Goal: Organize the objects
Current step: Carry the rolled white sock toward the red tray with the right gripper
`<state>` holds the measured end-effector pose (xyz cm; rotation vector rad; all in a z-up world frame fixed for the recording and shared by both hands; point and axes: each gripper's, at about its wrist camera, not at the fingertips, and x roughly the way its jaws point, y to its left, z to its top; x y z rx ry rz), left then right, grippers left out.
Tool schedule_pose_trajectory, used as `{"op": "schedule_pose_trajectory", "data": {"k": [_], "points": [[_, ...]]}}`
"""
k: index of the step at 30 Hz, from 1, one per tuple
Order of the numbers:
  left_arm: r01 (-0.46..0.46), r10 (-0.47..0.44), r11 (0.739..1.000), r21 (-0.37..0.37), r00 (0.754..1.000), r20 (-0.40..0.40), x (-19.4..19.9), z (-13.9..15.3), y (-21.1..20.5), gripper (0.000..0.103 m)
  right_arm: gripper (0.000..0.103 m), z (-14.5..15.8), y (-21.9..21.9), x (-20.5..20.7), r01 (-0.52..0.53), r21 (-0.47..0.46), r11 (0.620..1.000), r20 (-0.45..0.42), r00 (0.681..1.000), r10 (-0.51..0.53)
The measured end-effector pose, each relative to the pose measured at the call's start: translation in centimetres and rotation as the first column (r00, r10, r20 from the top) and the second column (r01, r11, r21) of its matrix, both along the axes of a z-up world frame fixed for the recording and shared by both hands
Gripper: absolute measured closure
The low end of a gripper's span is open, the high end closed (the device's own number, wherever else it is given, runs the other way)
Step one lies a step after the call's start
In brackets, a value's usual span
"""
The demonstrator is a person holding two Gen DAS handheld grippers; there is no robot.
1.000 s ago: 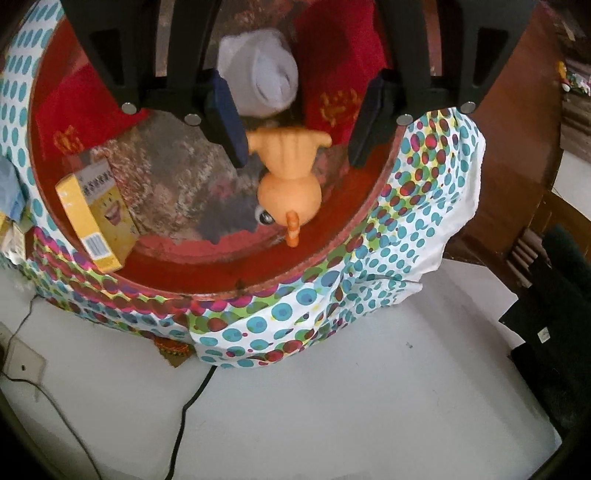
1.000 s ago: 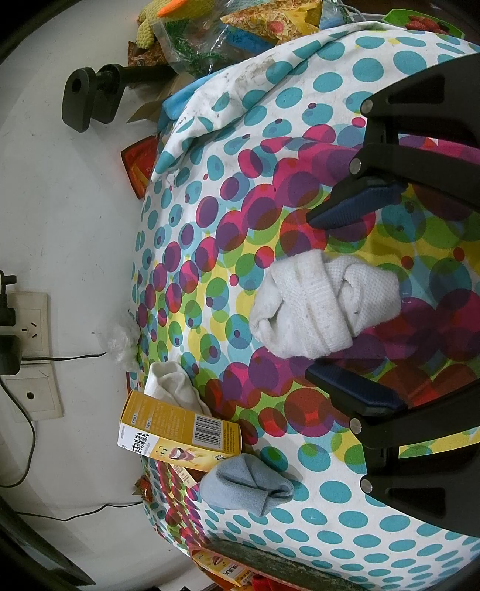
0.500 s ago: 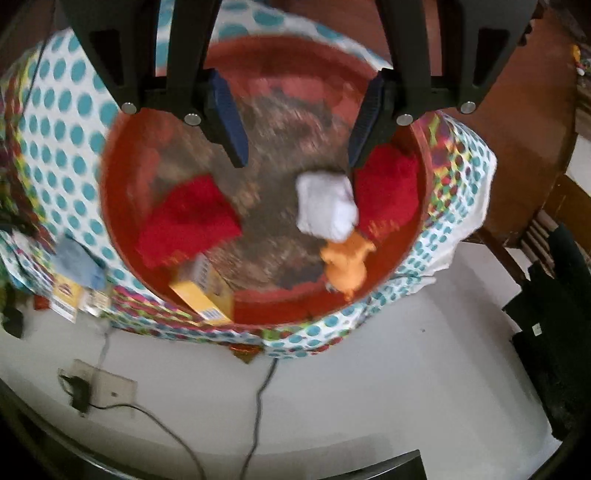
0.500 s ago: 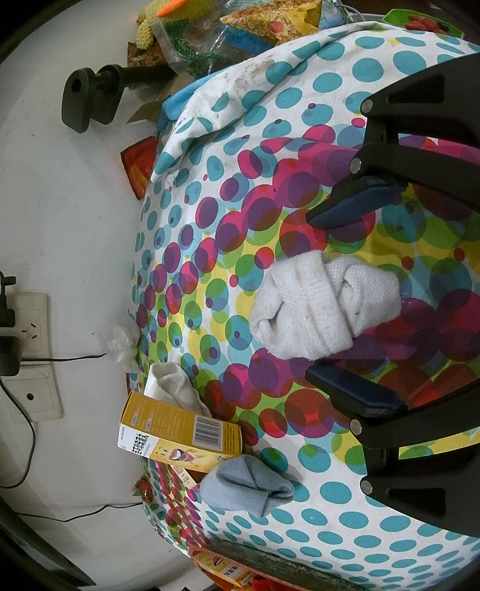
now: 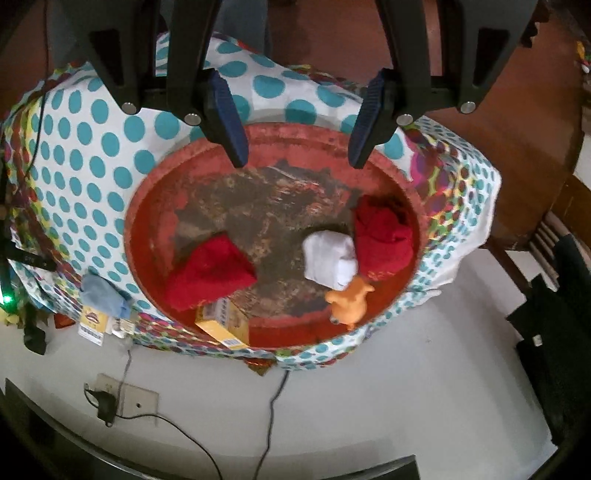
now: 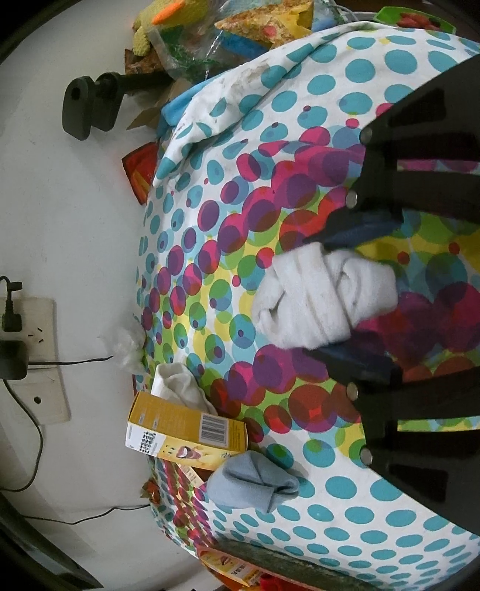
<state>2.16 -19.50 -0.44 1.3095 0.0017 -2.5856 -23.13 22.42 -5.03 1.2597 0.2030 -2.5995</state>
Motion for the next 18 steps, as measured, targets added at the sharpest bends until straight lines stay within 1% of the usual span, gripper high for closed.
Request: {"op": "schedule_pose_trajectory", "data": {"k": [2,3,6,10,12,14,18], "points": [[-0.007,0.007,1.0,0.003,1.0,0.003,0.0,0.1,-0.3,0.045,0.062,0.1,-0.3,0.3,0.014,0.004,1.0,-0.003,1.0,-0.014],[-0.006,0.006,1.0,0.018,1.0,0.004,0.1,0.2,-0.5,0.045,0.063,0.1,-0.3,0.5,0.025,-0.01,1.0,0.003,1.0,-0.025],[-0.009,0.008,0.999,0.041,1.0,0.014,0.2,0.1,-0.8,0.045,0.063,0.2,-0.7,1.2,0.038,-0.002,0.999,0.005,0.999,-0.038],[0.003,-0.004,0.999,0.048,1.0,0.015,0.4,0.4,-1.0,0.045,0.064,0.5,-1.1,2.3,0.04,0.009,0.999,0.008,0.999,-0.04],[0.009,-0.009,0.998,0.063,1.0,0.008,0.6,0.7,-1.4,0.045,0.064,0.7,-1.4,3.1,0.036,0.007,0.999,0.012,0.999,-0.036],[-0.006,0.006,0.998,0.06,1.0,0.005,0.9,0.9,-2.0,0.045,0.064,0.9,-1.9,3.9,0.028,0.009,1.0,0.008,1.0,-0.028],[-0.024,0.023,0.998,0.051,1.0,0.009,1.1,1.3,-3.1,0.045,0.064,1.7,-3.9,5.9,-0.026,0.015,1.0,-0.006,1.0,0.026]]}}
